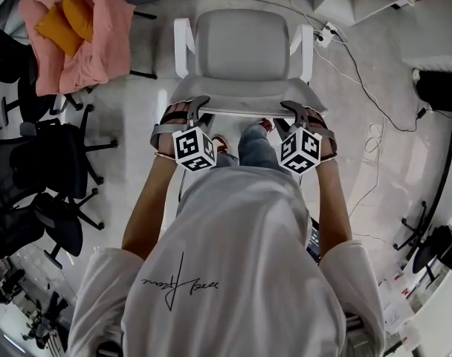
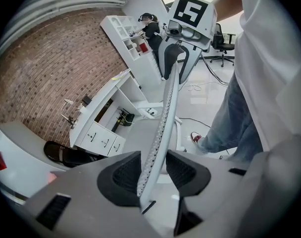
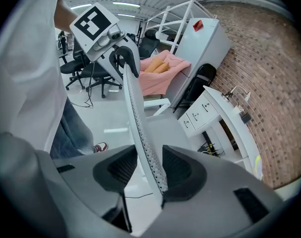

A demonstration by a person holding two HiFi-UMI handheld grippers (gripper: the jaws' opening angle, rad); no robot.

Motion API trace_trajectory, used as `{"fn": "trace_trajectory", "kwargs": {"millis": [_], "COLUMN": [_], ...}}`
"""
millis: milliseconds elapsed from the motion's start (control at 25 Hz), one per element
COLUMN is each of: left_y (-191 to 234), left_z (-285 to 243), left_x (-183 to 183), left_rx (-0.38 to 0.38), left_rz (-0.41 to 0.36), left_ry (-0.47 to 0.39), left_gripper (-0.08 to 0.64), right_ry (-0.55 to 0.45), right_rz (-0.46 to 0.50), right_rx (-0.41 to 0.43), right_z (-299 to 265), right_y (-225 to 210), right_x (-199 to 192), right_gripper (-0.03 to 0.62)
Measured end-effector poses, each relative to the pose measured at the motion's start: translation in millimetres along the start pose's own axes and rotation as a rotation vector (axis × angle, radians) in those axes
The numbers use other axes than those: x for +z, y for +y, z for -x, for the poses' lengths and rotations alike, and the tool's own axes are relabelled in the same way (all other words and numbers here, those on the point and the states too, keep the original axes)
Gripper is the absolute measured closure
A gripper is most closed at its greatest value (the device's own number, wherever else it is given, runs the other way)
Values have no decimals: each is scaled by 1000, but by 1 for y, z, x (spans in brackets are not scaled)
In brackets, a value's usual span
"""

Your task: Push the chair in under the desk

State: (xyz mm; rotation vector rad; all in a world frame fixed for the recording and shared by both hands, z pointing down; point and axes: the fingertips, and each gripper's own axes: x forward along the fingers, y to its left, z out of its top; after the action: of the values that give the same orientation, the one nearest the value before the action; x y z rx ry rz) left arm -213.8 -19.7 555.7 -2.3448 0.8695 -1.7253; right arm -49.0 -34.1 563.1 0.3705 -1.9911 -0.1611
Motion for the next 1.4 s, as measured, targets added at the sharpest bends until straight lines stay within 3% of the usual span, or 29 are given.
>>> {"fn": "trace_trajectory", "kwargs": {"millis": [1400], "left_y": [67], "left_z": [-64], "left_x": [66], "left_rx": [-36], "left_rz": [-63], "left_ry": [9], "left_gripper": [403], "right_ry": [-33], "right_rz": [-45], "right_rx": [-138], "right_z": [-10], "right_y": [-91], "right_x": [-38], "right_gripper": [410]}}
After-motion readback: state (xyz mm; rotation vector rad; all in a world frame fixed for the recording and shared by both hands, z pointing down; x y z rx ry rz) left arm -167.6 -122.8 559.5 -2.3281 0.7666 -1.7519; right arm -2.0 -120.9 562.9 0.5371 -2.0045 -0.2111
